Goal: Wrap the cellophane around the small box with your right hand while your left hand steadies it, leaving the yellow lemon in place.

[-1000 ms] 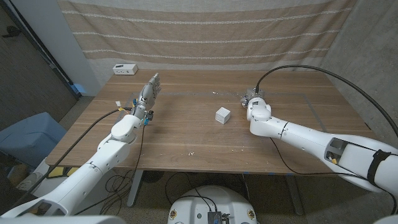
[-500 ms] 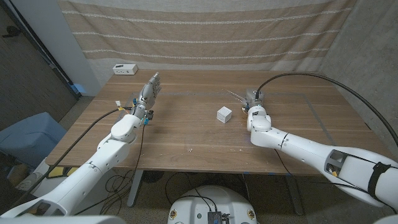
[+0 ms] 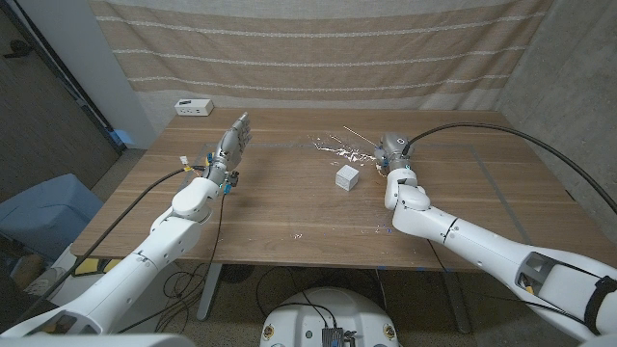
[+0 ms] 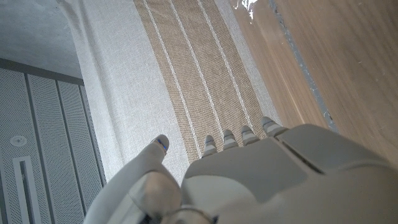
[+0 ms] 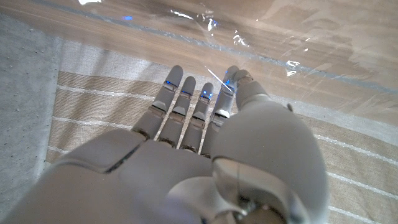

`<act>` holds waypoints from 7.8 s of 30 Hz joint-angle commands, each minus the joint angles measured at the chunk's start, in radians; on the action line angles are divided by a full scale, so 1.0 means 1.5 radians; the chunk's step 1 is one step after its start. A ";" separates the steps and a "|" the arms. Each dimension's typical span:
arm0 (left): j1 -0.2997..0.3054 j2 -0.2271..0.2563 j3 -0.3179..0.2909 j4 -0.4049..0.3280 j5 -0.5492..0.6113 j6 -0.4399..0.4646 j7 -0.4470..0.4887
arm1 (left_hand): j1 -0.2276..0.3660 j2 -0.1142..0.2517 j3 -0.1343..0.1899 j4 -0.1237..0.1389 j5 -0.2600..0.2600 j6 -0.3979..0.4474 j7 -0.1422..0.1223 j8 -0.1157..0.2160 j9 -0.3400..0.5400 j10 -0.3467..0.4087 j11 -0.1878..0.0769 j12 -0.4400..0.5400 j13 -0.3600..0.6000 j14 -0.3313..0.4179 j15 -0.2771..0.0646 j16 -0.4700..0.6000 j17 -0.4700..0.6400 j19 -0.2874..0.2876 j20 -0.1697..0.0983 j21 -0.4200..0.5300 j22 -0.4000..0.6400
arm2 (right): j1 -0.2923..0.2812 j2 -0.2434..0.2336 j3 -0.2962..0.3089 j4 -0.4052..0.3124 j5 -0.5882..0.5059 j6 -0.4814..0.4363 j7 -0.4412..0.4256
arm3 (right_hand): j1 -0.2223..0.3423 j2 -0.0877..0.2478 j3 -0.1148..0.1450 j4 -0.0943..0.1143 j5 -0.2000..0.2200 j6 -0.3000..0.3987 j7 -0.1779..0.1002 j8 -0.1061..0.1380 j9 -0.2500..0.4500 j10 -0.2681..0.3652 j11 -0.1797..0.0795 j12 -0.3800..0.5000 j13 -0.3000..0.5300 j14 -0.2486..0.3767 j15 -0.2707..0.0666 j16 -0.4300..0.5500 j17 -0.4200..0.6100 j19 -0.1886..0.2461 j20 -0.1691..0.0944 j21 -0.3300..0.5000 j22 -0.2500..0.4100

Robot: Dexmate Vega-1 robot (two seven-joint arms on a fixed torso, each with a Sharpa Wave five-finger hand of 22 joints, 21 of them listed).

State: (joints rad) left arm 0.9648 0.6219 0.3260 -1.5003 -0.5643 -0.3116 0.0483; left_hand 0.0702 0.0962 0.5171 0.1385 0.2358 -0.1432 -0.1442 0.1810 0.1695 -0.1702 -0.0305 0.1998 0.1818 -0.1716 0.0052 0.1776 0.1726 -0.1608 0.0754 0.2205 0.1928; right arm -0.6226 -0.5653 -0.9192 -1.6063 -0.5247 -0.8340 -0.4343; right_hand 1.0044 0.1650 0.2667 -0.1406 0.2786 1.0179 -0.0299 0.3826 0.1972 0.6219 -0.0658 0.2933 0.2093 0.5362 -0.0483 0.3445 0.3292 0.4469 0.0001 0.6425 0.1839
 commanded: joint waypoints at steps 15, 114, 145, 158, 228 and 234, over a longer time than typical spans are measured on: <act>0.007 0.003 0.000 -0.003 -0.004 -0.016 -0.015 | 0.008 0.024 0.007 -0.002 -0.001 0.000 0.001 0.000 0.003 -0.045 0.003 0.000 0.002 -0.082 -0.002 0.001 0.000 -0.006 0.000 0.000 0.001 | -0.055 -0.085 -0.007 -0.213 -0.059 -0.045 0.137 | 0.001 0.002 0.012 0.005 -0.011 -0.002 0.007 0.005 0.001 0.014 0.003 -0.007 0.001 0.007 -0.073 -0.001 0.003 -0.002 0.002 0.002 0.002; -0.019 -0.001 0.017 0.016 -0.004 -0.017 -0.046 | 0.012 0.025 0.011 -0.006 -0.003 0.012 0.008 0.001 0.003 -0.037 0.006 0.002 0.002 -0.071 0.002 0.001 0.000 -0.001 0.002 0.001 0.001 | -0.260 -0.009 0.078 -0.255 -0.141 0.064 0.008 | -0.082 -0.108 0.012 0.015 -0.030 -0.274 -0.020 -0.112 0.018 -0.092 0.018 -0.068 0.017 0.059 -0.055 -0.001 0.033 -0.005 0.046 0.000 0.000; 0.003 0.018 0.008 -0.020 0.006 0.000 -0.026 | 0.030 0.045 0.027 -0.016 -0.004 0.005 0.009 -0.001 0.003 -0.043 0.008 0.000 0.001 -0.072 0.005 0.000 -0.002 0.002 0.005 0.002 0.000 | -0.270 -0.115 0.166 -0.369 0.123 0.214 0.150 | -0.390 -0.101 -0.130 0.159 -0.037 -0.212 0.039 -0.096 0.001 -0.148 0.110 -0.053 0.010 -0.076 0.046 -0.058 0.034 -0.138 0.104 -0.088 0.002; -0.004 0.015 0.012 -0.015 0.004 -0.001 -0.034 | 0.042 0.052 0.037 -0.023 -0.006 0.002 0.009 -0.001 0.004 -0.046 0.010 -0.001 0.001 -0.073 0.007 -0.001 -0.002 0.003 0.005 0.001 0.000 | -0.290 -0.184 0.252 -0.391 0.282 0.411 0.213 | -0.417 -0.135 -0.156 0.160 -0.038 -0.217 0.047 -0.104 0.001 -0.123 0.120 -0.046 0.009 -0.065 0.053 -0.052 0.033 -0.121 0.113 -0.088 0.003; 0.123 0.533 -0.032 -0.522 0.597 0.372 -0.108 | 0.387 -0.123 -0.007 -0.207 -0.024 0.378 -0.045 0.034 0.012 0.224 -0.029 0.026 0.016 0.155 -0.009 0.002 0.006 0.141 0.047 0.006 0.000 | -0.242 -0.134 0.129 -0.370 0.066 0.238 0.210 | -0.291 0.006 0.007 0.046 -0.057 -0.103 0.063 -0.116 -0.002 0.083 0.129 -0.044 0.003 0.176 0.029 -0.001 -0.020 0.096 0.077 -0.016 0.002; 0.119 0.543 -0.013 -0.536 0.656 0.383 -0.141 | 0.400 -0.137 -0.014 -0.208 -0.019 0.377 -0.049 0.030 0.012 0.215 -0.027 0.022 0.017 0.142 -0.005 0.001 0.006 0.141 0.047 0.004 -0.001 | -0.249 -0.121 0.128 -0.373 0.046 0.228 0.182 | -0.294 0.012 0.015 0.049 -0.055 -0.094 0.063 -0.113 -0.002 0.092 0.129 -0.043 0.003 0.197 0.027 0.009 -0.016 0.108 0.074 -0.012 0.002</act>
State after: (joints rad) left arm 1.1464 1.3762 0.2723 -2.2517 0.2795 0.2382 -0.0688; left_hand 0.6548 -0.1041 0.5053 -0.1730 0.2004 0.4182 -0.2121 0.2283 0.1839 0.1601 -0.0712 0.2359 0.2026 0.0509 -0.0036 0.1812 0.1796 0.0480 0.1413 0.2289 0.1886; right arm -0.9653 -0.7791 -0.7285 -2.1571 -0.4095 -0.4725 -0.0733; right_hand 0.5660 0.1718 0.2783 -0.0688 0.1886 0.8645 0.0657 0.2088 0.1905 0.7436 0.1271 0.2236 0.2140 0.8185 -0.0055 0.3494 0.2998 0.5974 0.1139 0.6193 0.1860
